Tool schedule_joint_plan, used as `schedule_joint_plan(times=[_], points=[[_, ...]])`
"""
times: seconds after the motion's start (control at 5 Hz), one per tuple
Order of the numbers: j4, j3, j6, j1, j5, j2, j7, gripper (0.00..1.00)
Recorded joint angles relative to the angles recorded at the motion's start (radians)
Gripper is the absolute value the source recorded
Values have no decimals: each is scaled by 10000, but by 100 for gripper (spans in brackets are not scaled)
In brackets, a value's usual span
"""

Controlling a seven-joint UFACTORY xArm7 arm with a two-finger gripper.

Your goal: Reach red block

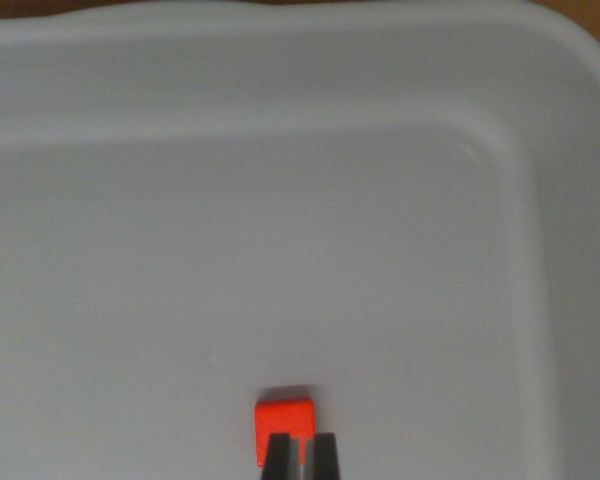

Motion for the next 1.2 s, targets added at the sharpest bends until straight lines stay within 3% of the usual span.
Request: schedule_joint_plan(times=[0.2, 0.4, 0.6, 0.8, 1.0, 1.2], points=[[-304, -7, -336, 1, 8, 88, 6, 0], [-304, -7, -336, 1, 8, 88, 6, 0], [-652, -15, -722, 1, 16, 189, 13, 0], [-652, -15, -722, 1, 16, 189, 13, 0], [-1024, -24, -1134, 2, 25, 297, 20, 0], [-1024, -24, -1134, 2, 25, 297, 20, 0]])
